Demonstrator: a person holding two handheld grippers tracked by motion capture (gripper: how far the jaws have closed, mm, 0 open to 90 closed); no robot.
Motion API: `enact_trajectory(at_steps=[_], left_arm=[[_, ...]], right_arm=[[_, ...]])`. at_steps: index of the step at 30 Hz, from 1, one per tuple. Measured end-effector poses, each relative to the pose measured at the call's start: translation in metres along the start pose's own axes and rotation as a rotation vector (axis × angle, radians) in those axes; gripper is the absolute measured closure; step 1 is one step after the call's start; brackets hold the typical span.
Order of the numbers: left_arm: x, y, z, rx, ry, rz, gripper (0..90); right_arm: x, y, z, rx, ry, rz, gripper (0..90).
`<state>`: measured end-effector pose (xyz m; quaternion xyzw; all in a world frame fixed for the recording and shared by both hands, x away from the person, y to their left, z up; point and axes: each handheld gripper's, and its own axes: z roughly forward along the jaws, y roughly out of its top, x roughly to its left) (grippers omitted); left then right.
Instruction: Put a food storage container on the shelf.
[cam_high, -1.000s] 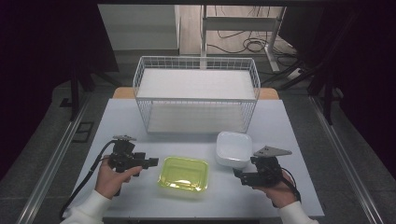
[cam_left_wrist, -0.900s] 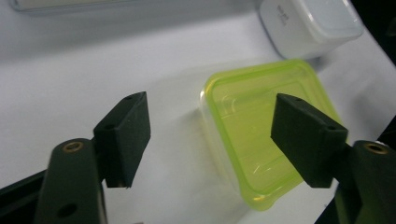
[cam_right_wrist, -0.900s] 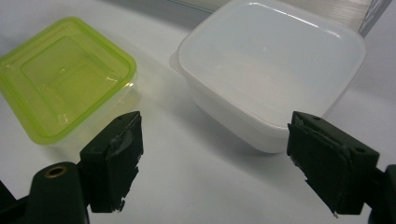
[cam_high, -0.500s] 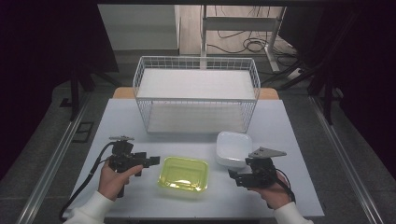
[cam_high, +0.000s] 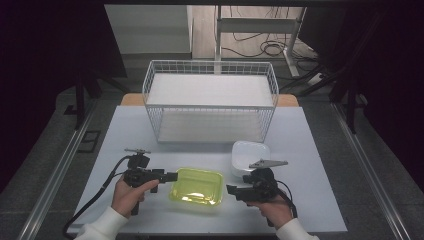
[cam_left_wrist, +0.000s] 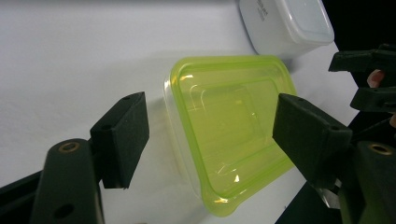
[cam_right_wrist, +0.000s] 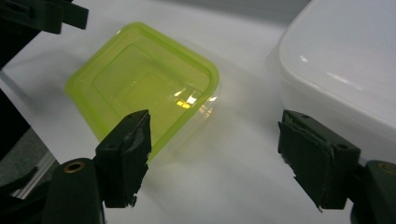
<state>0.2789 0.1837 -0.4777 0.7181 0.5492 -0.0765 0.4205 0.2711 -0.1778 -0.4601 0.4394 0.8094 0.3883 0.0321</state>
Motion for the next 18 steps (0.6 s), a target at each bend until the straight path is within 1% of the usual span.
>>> enact_trajectory(at_steps=[5, 7, 8, 12, 15, 18], left_arm=[[0.002, 0.000, 0.006, 0.015, -0.022, -0.008, 29.4], [0.003, 0.000, 0.008, 0.020, -0.052, -0.020, 30.6], [0.003, 0.000, 0.008, 0.022, -0.057, -0.020, 31.0], [0.004, -0.001, 0.010, 0.034, -0.037, -0.017, 31.4], [0.007, -0.003, 0.012, 0.043, -0.044, -0.029, 31.4], [0.013, -0.003, 0.013, 0.047, -0.040, -0.044, 31.9]], right_arm=[[-0.001, 0.000, 0.006, -0.001, 0.021, 0.062, 28.7], [-0.001, 0.000, 0.009, 0.004, 0.024, 0.075, 29.3], [0.000, 0.000, 0.011, 0.007, 0.025, 0.078, 29.5], [0.000, 0.000, 0.016, 0.014, 0.027, 0.090, 30.4], [0.000, -0.001, 0.020, 0.021, 0.028, 0.095, 31.1], [0.000, -0.002, 0.023, 0.028, 0.028, 0.104, 32.1]])
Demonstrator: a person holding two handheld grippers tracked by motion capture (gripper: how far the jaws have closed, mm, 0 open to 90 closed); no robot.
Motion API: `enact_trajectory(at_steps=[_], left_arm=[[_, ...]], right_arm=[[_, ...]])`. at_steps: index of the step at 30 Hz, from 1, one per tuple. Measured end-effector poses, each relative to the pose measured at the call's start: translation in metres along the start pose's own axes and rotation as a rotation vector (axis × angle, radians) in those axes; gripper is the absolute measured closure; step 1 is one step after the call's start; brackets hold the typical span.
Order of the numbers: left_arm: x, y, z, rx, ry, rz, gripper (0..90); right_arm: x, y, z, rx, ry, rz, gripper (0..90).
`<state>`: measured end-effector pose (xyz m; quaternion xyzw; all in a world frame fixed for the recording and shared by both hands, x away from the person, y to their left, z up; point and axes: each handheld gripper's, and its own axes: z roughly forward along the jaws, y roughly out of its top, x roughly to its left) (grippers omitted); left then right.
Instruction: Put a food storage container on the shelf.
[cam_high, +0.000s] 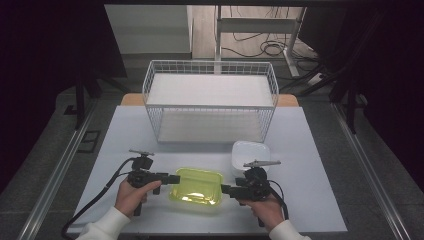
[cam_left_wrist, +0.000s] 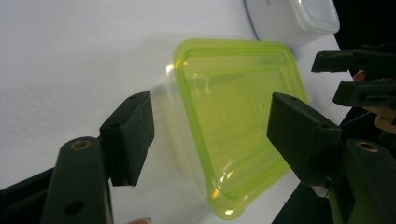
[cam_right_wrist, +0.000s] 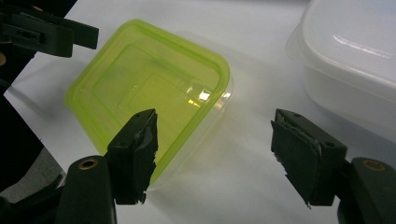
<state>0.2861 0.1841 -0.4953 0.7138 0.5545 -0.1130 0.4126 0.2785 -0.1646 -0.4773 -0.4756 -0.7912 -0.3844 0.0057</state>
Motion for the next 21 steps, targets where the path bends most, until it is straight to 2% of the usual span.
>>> enact_trajectory(at_steps=[3, 5, 11, 18, 21], left_arm=[[0.005, 0.000, 0.001, 0.006, -0.012, -0.018, 33.5], [0.006, 0.000, 0.003, 0.012, -0.004, -0.017, 34.0], [0.008, -0.002, 0.010, 0.040, -0.026, -0.024, 36.7], [0.009, -0.004, 0.013, 0.053, -0.038, -0.030, 41.2], [0.013, -0.005, 0.014, 0.059, -0.087, -0.062, 46.4]], right_arm=[[0.000, -0.001, 0.005, 0.011, 0.004, 0.009, 33.5], [0.001, -0.002, 0.008, 0.019, 0.007, 0.012, 34.4], [0.001, -0.003, 0.018, 0.034, 0.007, 0.028, 38.0], [-0.004, -0.005, 0.025, 0.027, 0.033, 0.080, 42.7], [-0.005, -0.006, 0.027, 0.031, 0.052, 0.092, 45.4]])
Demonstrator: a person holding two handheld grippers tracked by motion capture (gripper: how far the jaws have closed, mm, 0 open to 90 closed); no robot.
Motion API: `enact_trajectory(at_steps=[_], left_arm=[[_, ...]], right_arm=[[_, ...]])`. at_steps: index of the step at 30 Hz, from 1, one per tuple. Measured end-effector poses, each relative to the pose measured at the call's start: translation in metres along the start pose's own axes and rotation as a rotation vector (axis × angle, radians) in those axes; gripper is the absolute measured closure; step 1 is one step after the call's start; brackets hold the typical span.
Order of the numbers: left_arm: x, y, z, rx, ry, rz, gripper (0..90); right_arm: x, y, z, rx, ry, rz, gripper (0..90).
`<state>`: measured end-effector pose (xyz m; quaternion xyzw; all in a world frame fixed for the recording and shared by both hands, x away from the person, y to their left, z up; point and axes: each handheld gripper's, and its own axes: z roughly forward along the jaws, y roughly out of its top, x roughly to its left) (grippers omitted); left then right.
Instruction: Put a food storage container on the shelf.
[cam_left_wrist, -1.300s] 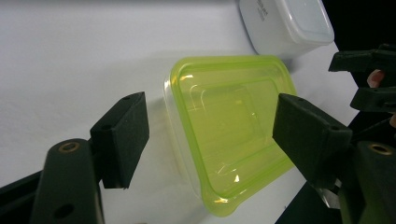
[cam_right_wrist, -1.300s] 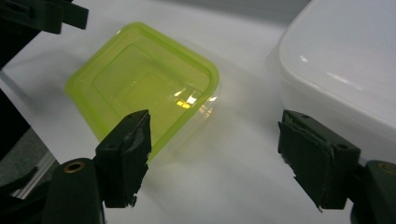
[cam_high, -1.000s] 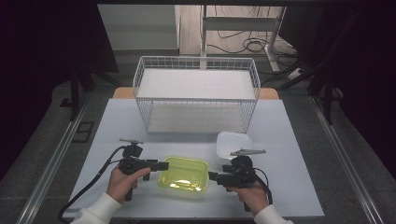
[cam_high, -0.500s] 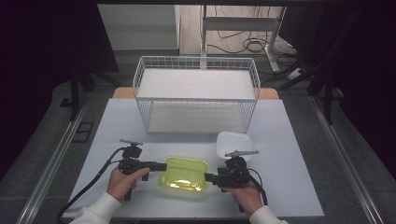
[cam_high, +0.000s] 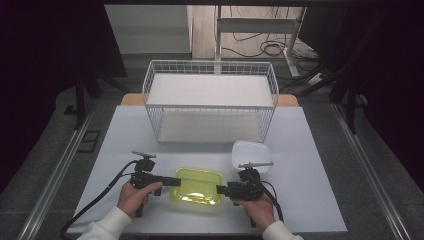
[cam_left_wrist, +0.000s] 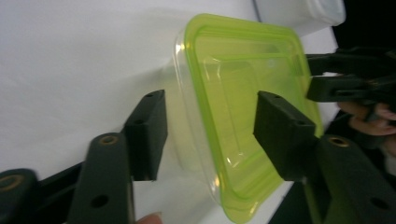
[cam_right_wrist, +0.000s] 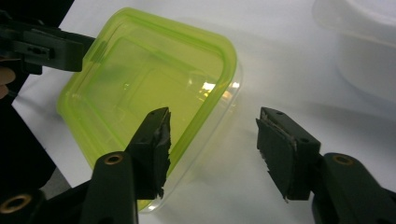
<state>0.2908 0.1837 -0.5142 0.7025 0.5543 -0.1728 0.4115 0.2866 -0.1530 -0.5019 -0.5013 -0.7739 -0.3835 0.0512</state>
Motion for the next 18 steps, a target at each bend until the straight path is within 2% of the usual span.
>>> enact_trajectory(at_steps=[2, 6, 10, 11, 12, 15, 18], left_arm=[[0.0028, -0.0009, -0.0002, -0.002, -0.022, -0.019, 50.7], [0.0046, -0.0012, -0.0010, -0.001, -0.040, -0.027, 56.9], [0.0041, -0.0025, 0.0015, 0.008, -0.053, -0.036, 59.5], [0.0040, -0.0029, 0.0017, 0.010, -0.074, -0.049, 59.8], [0.0033, -0.0033, 0.0015, 0.008, -0.077, -0.049, 59.7], [0.0022, -0.0047, 0.0016, 0.006, -0.069, -0.042, 64.0], [-0.0001, -0.0068, 0.0011, -0.004, -0.051, -0.034, 72.0]], right_arm=[[0.0003, -0.0002, 0.0012, 0.001, 0.012, 0.003, 47.2], [-0.0001, -0.0004, 0.0035, 0.006, 0.042, 0.021, 51.7], [-0.0007, 0.0001, 0.0053, 0.006, 0.075, 0.047, 57.5], [-0.0009, 0.0003, 0.0056, 0.007, 0.084, 0.052, 58.7], [-0.0012, 0.0006, 0.0063, 0.011, 0.086, 0.062, 58.9], [-0.0041, 0.0010, 0.0058, 0.006, 0.085, 0.086, 64.7], [-0.0066, 0.0012, 0.0046, 0.002, 0.089, 0.118, 67.8]])
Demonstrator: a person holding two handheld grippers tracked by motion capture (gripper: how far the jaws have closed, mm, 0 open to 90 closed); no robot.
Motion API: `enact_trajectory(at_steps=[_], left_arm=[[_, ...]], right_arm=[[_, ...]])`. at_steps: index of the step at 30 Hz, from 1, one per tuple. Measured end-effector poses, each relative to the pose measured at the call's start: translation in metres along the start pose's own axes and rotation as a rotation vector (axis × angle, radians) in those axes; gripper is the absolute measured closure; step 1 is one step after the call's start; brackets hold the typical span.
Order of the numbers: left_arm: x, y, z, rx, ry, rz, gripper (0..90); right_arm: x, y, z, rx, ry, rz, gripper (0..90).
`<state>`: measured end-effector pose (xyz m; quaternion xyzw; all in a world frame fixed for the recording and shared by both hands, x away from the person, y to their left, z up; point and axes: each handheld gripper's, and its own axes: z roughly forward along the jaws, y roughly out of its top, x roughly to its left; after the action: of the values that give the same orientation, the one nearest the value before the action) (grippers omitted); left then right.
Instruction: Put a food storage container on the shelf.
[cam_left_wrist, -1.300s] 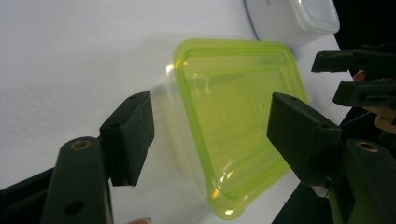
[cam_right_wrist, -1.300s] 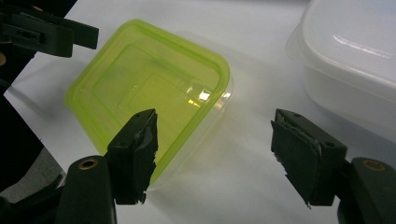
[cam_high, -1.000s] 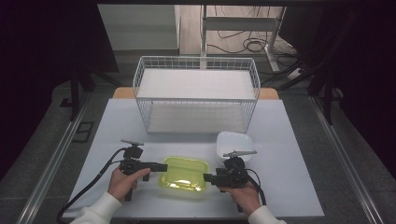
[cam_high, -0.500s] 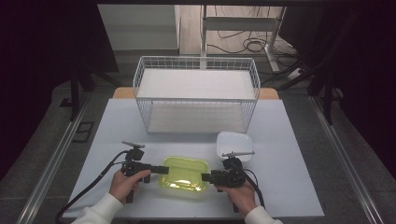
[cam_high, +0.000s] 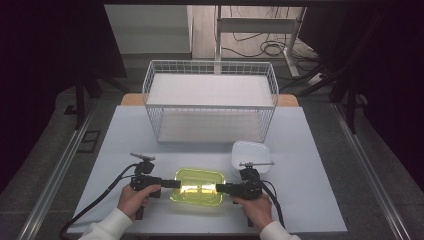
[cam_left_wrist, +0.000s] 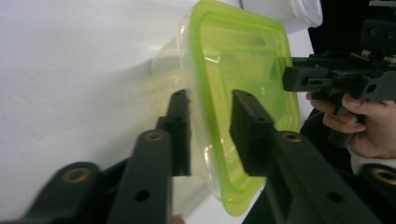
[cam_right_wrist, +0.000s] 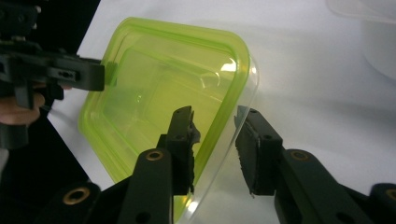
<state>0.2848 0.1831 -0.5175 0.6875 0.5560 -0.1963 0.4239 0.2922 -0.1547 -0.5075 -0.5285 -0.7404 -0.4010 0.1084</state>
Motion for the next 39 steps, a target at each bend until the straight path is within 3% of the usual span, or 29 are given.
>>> enact_trajectory(at_steps=[3, 8, 11, 17, 21, 22, 27, 39], left_arm=[[-0.002, -0.001, -0.002, -0.006, 0.000, 0.012, 76.4], [-0.006, -0.003, -0.005, -0.021, -0.008, 0.029, 77.8], [-0.011, -0.004, -0.011, -0.054, -0.014, 0.072, 77.8], [-0.026, -0.005, -0.016, -0.093, 0.003, 0.136, 78.1], [-0.028, -0.005, -0.017, -0.106, -0.006, 0.145, 78.2], [-0.029, -0.005, -0.018, -0.116, -0.004, 0.154, 78.3], [-0.036, -0.005, -0.020, -0.145, 0.012, 0.192, 78.8], [-0.048, 0.002, -0.025, -0.169, 0.024, 0.252, 79.2]], right_arm=[[-0.002, 0.001, -0.003, -0.008, 0.019, 0.040, 72.1], [-0.001, 0.001, -0.009, -0.034, 0.034, 0.048, 77.9], [0.001, 0.002, -0.013, -0.050, 0.049, 0.040, 78.4], [0.008, 0.005, -0.025, -0.093, 0.052, -0.021, 78.8], [0.011, 0.006, -0.030, -0.111, 0.052, -0.048, 78.7], [0.013, 0.007, -0.032, -0.118, 0.050, -0.076, 78.5], [0.018, 0.009, -0.037, -0.140, 0.035, -0.124, 78.6], [0.028, 0.014, -0.051, -0.200, 0.012, -0.240, 78.5]])
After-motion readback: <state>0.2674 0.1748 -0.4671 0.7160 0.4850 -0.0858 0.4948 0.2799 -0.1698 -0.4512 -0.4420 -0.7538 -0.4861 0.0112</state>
